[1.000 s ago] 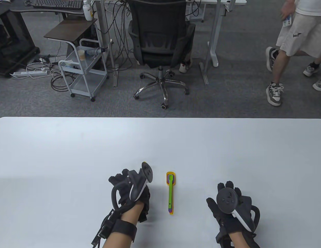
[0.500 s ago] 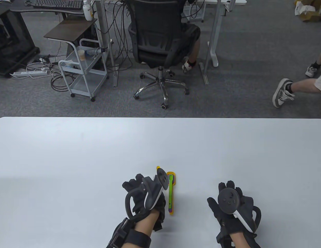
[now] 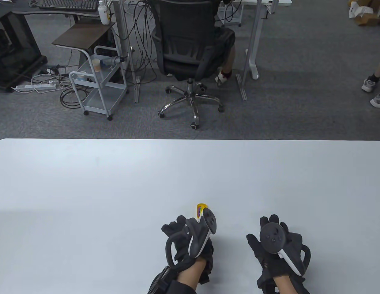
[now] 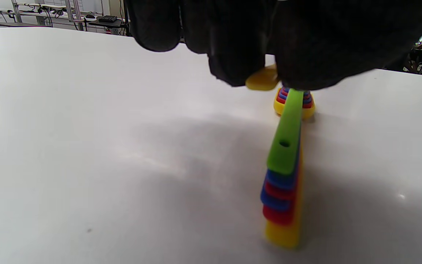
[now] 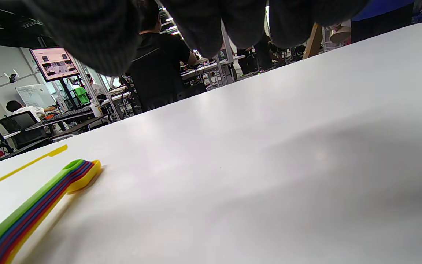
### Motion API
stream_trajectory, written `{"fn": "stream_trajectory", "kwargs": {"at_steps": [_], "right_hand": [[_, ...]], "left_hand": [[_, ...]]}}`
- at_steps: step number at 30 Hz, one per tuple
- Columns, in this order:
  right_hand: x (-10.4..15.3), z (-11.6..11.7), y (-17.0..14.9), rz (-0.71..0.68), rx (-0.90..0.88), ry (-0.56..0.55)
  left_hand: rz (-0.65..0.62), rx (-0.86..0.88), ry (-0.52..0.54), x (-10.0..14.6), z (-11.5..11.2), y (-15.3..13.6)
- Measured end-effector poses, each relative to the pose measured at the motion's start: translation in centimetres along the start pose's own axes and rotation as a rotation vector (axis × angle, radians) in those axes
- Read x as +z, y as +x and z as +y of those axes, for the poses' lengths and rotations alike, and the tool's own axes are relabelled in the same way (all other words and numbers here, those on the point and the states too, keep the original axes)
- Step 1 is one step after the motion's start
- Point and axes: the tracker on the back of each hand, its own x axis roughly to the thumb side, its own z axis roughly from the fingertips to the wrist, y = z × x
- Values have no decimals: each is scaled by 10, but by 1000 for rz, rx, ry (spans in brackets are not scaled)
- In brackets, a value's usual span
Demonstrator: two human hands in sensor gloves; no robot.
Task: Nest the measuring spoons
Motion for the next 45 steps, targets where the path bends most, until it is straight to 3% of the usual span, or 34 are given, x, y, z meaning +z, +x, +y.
{"fn": "stream_trajectory", "kwargs": {"at_steps": [45], "right_hand": [[4, -1, 6, -26, 16, -5]], "left_hand": [[60, 9, -108, -13, -17, 8]]}}
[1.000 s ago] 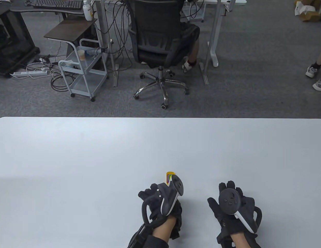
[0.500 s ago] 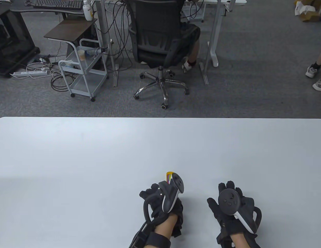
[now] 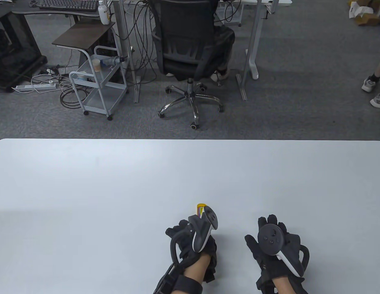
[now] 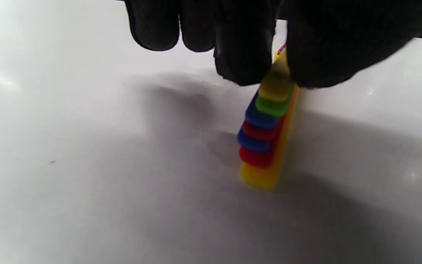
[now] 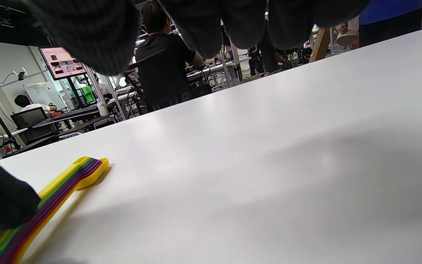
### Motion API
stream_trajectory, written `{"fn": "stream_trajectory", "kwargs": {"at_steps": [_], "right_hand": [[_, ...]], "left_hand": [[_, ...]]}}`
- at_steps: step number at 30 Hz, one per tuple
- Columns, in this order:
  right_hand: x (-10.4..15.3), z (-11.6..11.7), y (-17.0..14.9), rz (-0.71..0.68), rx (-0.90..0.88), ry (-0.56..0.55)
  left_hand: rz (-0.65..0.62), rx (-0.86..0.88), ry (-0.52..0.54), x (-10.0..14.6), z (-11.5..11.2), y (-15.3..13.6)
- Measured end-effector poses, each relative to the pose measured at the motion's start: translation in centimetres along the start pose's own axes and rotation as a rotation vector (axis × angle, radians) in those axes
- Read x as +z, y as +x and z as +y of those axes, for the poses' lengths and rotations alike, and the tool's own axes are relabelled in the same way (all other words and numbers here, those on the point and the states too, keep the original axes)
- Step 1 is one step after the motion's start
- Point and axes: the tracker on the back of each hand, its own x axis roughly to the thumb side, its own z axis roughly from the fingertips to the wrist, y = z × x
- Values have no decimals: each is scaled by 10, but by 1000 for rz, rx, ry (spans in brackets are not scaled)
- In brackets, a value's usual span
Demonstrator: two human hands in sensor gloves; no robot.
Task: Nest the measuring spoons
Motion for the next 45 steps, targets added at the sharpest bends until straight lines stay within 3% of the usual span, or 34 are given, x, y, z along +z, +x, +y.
{"fn": "stream_trajectory", "kwargs": {"at_steps": [14, 32, 45], "right_hand": [[1, -1, 1, -3, 2, -3], [1, 0, -1, 9, -1, 10], [-2, 2, -3, 26, 12, 34]], "left_hand": [[-46, -17, 29, -1, 13, -13], [-78, -3, 130, -10, 46, -92], [-167, -59, 227, -13, 49, -142]]}}
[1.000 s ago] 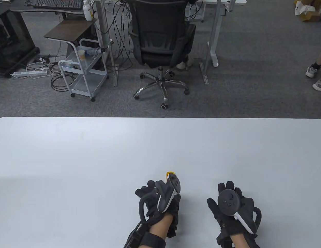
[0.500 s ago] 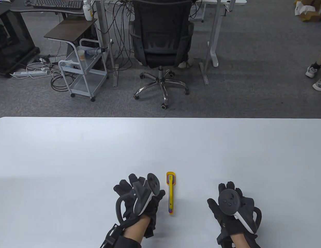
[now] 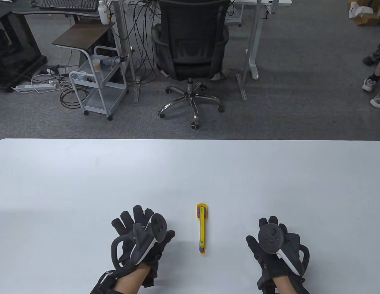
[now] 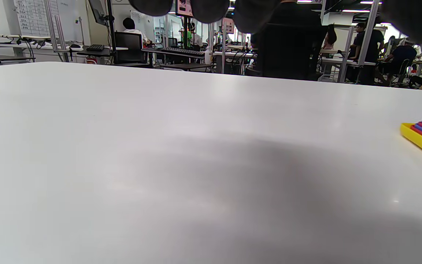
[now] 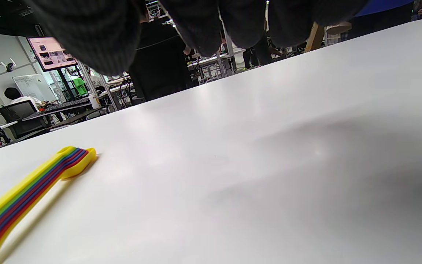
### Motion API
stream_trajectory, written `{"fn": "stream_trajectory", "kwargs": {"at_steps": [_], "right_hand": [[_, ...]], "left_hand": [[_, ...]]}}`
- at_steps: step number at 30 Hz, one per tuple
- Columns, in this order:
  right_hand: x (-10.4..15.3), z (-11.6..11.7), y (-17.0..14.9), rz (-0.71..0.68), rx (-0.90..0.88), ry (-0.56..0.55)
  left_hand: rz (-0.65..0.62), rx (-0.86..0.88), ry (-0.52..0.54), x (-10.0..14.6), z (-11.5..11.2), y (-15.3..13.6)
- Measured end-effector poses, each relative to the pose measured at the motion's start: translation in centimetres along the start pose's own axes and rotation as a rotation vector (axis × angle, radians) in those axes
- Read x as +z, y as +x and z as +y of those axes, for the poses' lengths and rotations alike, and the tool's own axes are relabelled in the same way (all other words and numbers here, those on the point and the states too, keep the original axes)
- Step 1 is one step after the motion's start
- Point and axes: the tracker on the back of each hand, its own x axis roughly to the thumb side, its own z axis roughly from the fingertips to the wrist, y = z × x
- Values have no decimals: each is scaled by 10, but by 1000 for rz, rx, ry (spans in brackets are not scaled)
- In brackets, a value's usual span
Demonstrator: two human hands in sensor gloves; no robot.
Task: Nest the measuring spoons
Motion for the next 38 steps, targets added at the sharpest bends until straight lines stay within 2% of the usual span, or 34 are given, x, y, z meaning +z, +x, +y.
{"fn": "stream_trajectory", "kwargs": {"at_steps": [10, 16, 38], "right_hand": [[-6, 8, 0, 19, 36, 26], [-5, 8, 1, 27, 44, 31], [-1, 13, 7, 33, 86, 29]], "left_hand": [[14, 8, 62, -6, -8, -52], [17, 24, 95, -5, -8, -67], [-22, 60, 119, 7, -5, -71]]}}
